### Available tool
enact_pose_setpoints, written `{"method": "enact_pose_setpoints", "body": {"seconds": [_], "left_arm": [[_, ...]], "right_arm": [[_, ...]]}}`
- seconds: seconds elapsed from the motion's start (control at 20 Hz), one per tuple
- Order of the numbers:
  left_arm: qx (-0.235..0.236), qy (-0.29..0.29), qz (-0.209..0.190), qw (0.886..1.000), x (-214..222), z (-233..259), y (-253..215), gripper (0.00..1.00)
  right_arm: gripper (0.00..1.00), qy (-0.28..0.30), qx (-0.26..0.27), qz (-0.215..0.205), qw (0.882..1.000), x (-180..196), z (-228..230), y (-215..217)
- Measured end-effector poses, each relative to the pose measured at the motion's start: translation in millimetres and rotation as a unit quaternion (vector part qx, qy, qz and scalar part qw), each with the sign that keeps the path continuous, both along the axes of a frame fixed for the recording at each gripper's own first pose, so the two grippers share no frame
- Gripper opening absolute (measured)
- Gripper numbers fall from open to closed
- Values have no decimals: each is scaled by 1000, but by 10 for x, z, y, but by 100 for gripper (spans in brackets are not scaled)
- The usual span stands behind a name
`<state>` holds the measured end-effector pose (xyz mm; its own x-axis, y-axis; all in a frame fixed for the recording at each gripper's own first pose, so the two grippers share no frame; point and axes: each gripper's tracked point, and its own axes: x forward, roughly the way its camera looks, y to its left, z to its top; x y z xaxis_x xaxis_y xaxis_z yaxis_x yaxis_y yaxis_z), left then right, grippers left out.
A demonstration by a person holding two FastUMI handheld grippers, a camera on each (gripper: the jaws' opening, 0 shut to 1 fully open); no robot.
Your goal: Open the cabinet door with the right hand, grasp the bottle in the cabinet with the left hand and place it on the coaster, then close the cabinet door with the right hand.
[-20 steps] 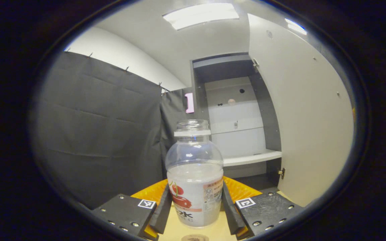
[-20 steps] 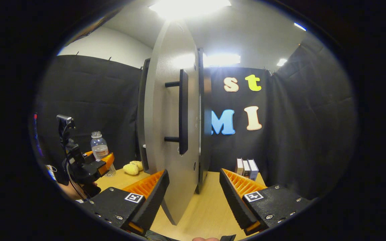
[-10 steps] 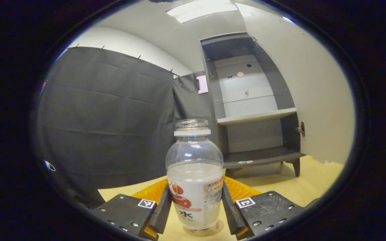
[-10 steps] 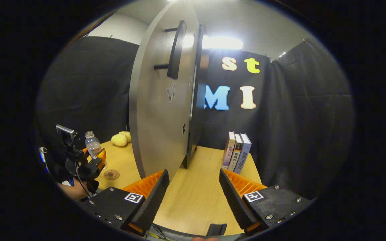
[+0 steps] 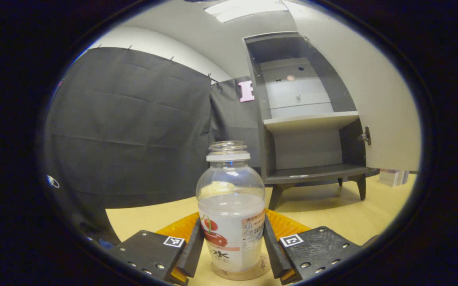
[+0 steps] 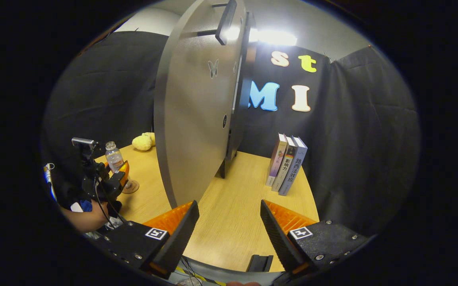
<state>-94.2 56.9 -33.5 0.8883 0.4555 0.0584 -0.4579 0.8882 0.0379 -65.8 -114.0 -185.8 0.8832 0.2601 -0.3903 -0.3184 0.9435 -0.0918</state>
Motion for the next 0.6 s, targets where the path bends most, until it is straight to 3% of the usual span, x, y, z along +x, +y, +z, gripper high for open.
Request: {"method": "enact_pose_setpoints", "body": {"seconds": [0.05,0.25,0.3,0.4,0.45,0.6], "left_arm": [[-6,1,-4,1000,19,-10,-12,72],[-1,4,-10,1000,43,0,-27,84],[1,4,-12,1000,40,5,-30,80],[1,-1,-17,1000,47,23,-40,87],[0,-1,-18,1000,39,37,-52,82],[0,7,-15,1000,-8,20,-26,82]], "right_arm": [[95,1,0,1,1000,-11,-6,21],[96,8,2,3,1000,-36,-55,71],[96,10,2,3,1000,-52,-65,80],[96,13,6,4,1000,-62,-87,102],[95,15,6,4,1000,-67,-88,108],[95,13,6,4,1000,-88,-77,101]]}}
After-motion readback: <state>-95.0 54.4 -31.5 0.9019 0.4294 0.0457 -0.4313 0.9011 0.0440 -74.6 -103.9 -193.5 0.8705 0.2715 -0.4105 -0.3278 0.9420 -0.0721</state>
